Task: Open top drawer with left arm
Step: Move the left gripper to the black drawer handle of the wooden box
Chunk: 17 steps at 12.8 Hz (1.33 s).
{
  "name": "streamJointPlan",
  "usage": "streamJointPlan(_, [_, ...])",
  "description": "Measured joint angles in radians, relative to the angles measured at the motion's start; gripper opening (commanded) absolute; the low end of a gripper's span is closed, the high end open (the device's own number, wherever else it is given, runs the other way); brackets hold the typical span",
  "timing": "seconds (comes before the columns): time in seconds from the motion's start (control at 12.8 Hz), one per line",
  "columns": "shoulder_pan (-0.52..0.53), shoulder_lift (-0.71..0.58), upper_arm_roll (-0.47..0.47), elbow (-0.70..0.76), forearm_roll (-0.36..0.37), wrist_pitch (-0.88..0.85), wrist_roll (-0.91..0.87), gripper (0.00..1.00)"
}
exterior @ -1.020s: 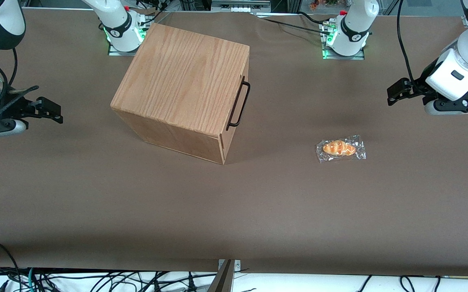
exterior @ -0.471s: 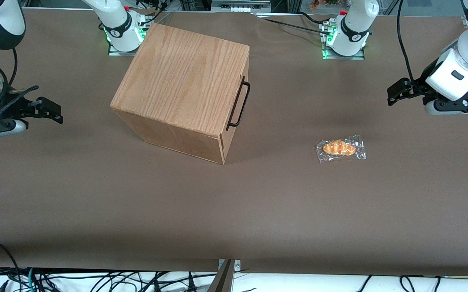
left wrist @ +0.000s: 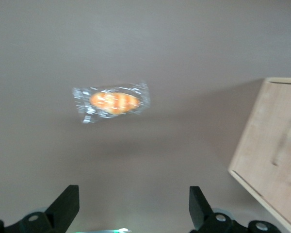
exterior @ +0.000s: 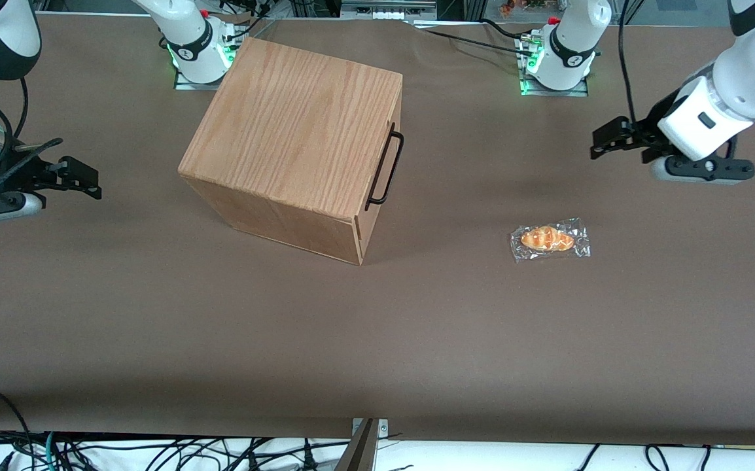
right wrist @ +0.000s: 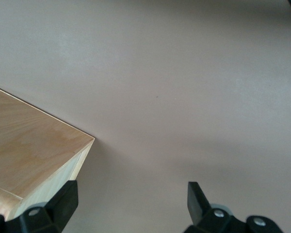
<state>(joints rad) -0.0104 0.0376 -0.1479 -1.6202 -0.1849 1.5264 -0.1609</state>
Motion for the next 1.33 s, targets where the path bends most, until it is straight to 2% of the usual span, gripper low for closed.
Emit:
streamJointPlan(0.31, [-0.040,0.078,-0.046,0.015,-0.135,0.005,0.007,1.00])
streamJointPlan(0.63, [-0.078,0.231,-0.108,0.076,-0.194,0.074,0.009,1.00])
streamJointPlan(1.02, [-0.222,0.369,-0.118,0.098,-0.204,0.293,0.010,1.00])
streamJointPlan(1.33, [-0.284,0.412,-0.118,0.097,-0.205,0.330,0.010,1.00])
